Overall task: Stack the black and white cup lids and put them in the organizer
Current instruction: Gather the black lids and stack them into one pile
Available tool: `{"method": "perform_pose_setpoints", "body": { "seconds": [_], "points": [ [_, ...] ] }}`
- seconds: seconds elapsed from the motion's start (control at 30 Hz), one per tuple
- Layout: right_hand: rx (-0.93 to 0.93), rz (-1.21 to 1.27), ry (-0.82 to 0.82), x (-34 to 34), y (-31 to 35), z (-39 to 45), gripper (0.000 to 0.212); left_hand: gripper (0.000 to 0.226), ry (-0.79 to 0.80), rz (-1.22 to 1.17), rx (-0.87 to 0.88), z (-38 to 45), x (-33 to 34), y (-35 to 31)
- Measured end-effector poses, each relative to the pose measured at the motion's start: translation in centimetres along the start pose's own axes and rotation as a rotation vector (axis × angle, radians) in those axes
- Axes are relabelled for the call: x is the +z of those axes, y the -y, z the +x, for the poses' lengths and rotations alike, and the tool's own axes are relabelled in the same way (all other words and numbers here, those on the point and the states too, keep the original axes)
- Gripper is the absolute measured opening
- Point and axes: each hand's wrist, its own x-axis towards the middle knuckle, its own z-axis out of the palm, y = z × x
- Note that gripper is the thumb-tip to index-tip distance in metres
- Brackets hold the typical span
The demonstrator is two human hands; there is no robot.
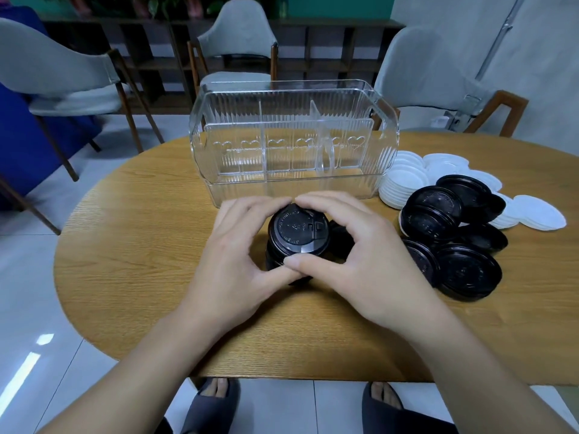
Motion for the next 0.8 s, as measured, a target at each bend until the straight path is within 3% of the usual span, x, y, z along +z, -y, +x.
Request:
{"method": "perform_pose_setpoints", "body": {
  "seconds": [0.17, 0.37, 0.8],
  "points": [
    [0.044, -0.009, -0.038, -0.2, -0.3, 0.1, 0.063, 0.104, 0.078, -0.011, -0.028, -0.2, -0.4, 0.2],
    [0.088, -0.021, -0.06, 0.9, -1.1, 0.2, 0.054, 0.136, 0.276, -0.049, -0.224, -0.4, -0.3, 0.9],
    [0.136, -0.03, 0.049, 1.8, -1.6, 0.1, 0.068, 0.131, 0.322, -0.065, -0.257, -0.5, 0.1, 1.5]
  ]
}}
